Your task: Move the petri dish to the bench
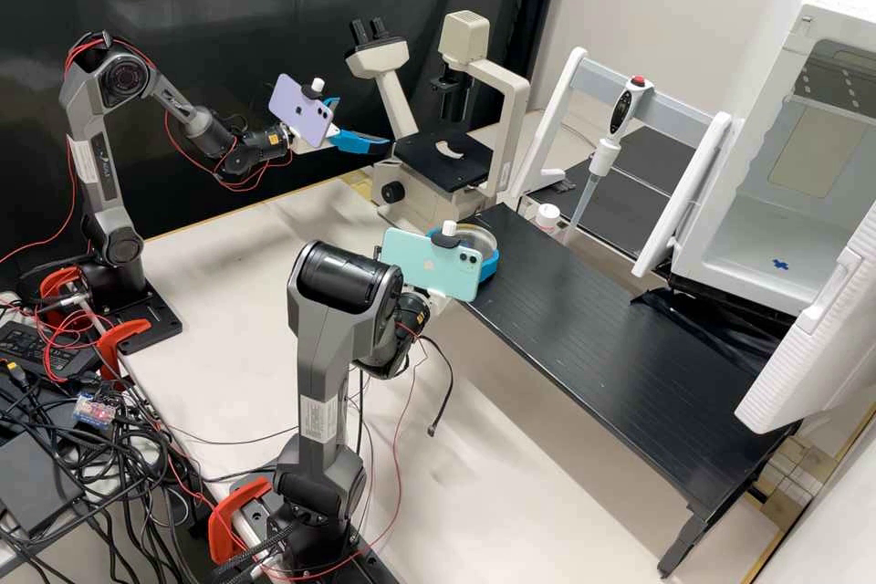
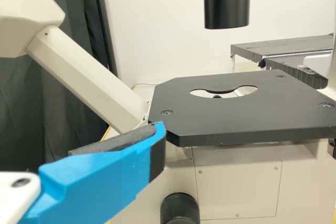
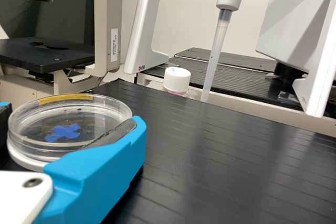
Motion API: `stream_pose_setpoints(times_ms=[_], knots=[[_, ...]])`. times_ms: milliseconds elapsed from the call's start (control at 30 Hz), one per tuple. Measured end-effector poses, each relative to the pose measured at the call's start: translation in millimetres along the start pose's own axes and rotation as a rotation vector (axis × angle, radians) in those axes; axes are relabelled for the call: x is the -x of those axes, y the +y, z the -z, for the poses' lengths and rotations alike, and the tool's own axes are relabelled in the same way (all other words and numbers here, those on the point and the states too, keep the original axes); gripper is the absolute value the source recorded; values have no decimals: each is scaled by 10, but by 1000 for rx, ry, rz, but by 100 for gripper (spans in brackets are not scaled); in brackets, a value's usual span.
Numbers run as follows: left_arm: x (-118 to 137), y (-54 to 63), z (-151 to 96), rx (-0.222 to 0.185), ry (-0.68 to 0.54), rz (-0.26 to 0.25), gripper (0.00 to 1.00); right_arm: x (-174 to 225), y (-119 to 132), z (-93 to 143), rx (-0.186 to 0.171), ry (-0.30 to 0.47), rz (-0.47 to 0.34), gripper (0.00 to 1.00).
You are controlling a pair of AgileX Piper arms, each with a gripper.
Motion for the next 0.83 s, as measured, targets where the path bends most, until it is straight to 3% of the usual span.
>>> stream_pose_setpoints(times_ms=[400, 567, 667, 767, 833], knots=[[0, 0, 0, 0, 0, 0, 100, 289, 135, 5, 28, 10, -42, 100], [0, 0, 0, 0, 0, 0, 100, 585, 366, -36, 23, 10, -163, 100], [0, 0, 0, 0, 0, 0, 100, 757, 516, -44, -23, 28, -269, 100], [0, 0, 0, 0, 0, 0, 100, 920, 685, -114, -124, 31, -397, 100], [0, 0, 0, 0, 0, 0, 100, 977, 747, -166, -162, 22, -446, 100]])
